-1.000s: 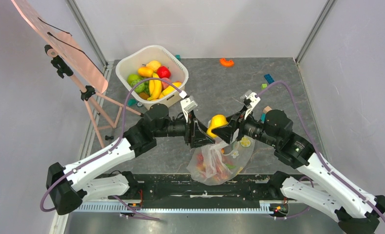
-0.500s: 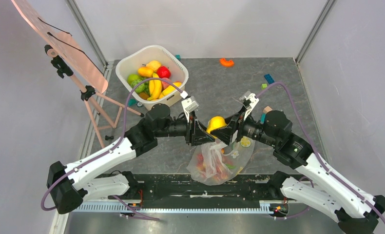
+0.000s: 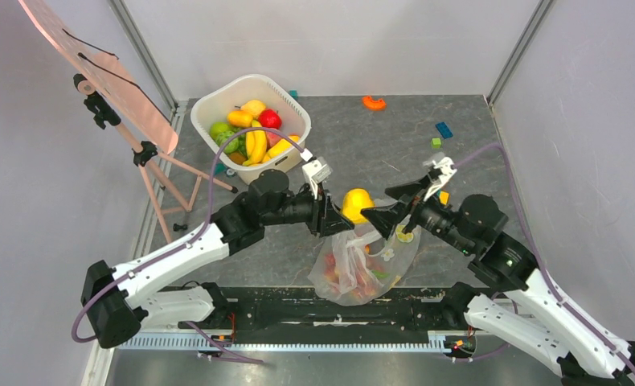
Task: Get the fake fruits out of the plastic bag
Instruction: Take out the fake fruit from the plastic bag, then place the fake fruit in the bin.
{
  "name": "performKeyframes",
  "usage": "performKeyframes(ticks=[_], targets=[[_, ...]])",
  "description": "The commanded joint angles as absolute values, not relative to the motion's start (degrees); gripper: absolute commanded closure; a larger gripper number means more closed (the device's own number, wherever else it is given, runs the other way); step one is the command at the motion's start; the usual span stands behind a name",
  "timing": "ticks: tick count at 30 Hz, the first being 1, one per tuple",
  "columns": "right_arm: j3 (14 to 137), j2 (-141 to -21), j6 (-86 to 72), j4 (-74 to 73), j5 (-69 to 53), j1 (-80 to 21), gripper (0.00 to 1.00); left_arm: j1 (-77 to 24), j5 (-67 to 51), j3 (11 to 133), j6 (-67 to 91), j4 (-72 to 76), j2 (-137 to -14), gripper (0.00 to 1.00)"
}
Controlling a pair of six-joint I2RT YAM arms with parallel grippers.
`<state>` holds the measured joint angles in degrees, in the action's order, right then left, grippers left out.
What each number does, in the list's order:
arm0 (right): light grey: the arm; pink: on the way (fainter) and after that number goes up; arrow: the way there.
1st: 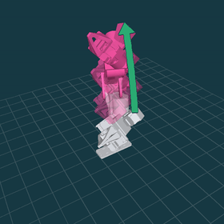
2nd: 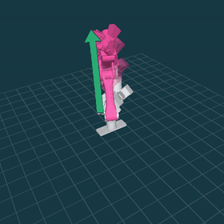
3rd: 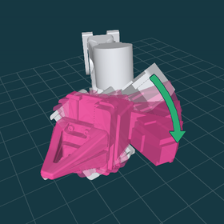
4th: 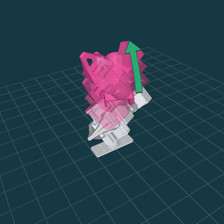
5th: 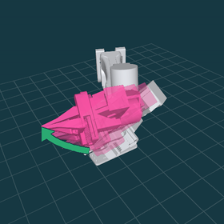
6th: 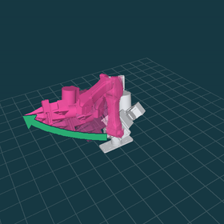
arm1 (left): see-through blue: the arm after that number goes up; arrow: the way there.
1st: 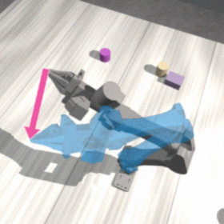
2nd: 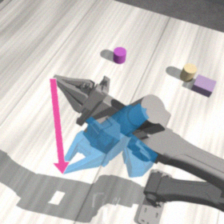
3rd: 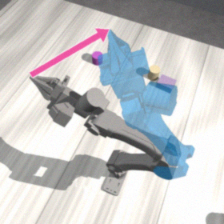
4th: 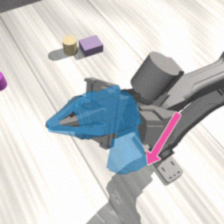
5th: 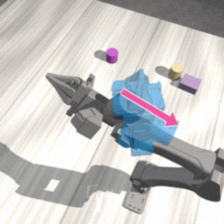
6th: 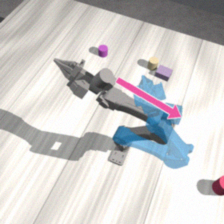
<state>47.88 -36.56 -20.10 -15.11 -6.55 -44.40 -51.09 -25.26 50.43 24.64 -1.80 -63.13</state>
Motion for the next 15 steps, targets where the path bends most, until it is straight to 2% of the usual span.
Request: performKeyframes(ticks=[1,6,15], targets=[[50.3,-31.4,-18.6,-17.0,6.8,-44.4,0.02,-50.3,-15.7,55.0,19.4,-7.7,-65.8,0.90],[50.6,-28.9,-18.6,-22.6,14.2,-44.4,0.02,-46.2,-5.8,60.8,19.6,-12.2,-73.2,0.89],[51.6,-28.2,-19.1,-29.8,14.9,-44.5,0.02,-33.2,4.9,70.4,25.5,-9.6,-84.8,0.88]])
